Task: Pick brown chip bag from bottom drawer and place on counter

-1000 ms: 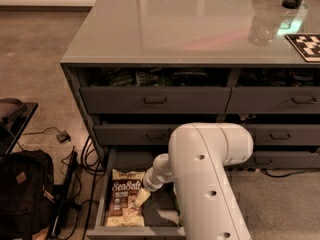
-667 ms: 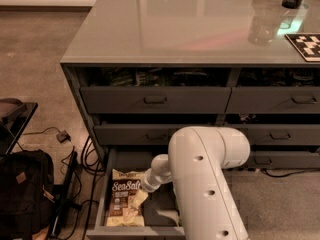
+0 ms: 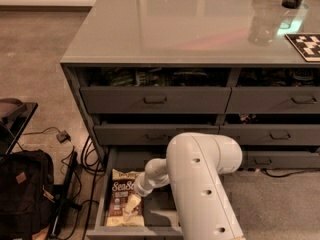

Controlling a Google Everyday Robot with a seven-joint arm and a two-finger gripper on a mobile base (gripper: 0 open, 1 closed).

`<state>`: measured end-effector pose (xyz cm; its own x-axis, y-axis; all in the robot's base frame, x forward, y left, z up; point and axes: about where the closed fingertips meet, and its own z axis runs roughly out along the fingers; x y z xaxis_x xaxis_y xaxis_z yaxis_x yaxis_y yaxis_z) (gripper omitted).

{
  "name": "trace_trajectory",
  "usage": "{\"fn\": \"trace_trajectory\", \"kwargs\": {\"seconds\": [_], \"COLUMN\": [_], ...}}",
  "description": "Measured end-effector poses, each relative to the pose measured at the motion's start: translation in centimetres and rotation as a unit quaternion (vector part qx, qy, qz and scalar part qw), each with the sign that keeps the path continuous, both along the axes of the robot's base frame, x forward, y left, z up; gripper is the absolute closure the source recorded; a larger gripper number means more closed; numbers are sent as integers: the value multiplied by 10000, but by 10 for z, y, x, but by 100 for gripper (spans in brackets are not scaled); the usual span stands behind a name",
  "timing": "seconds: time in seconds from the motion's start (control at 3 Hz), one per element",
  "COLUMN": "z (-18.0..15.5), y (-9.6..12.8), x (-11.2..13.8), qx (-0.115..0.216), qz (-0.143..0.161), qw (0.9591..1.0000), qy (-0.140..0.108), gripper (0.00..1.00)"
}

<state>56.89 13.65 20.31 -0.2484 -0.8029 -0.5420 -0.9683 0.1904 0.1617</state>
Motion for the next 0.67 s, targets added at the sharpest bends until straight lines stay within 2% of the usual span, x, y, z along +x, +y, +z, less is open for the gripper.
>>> {"fn": "trace_trajectory", "kwargs": {"seconds": [0.67], "z": [-70], "y": [14], "x": [5], "qx": [-394], "qz": [-378], "qw": [9984], "qy": [118], "gripper": [0]}}
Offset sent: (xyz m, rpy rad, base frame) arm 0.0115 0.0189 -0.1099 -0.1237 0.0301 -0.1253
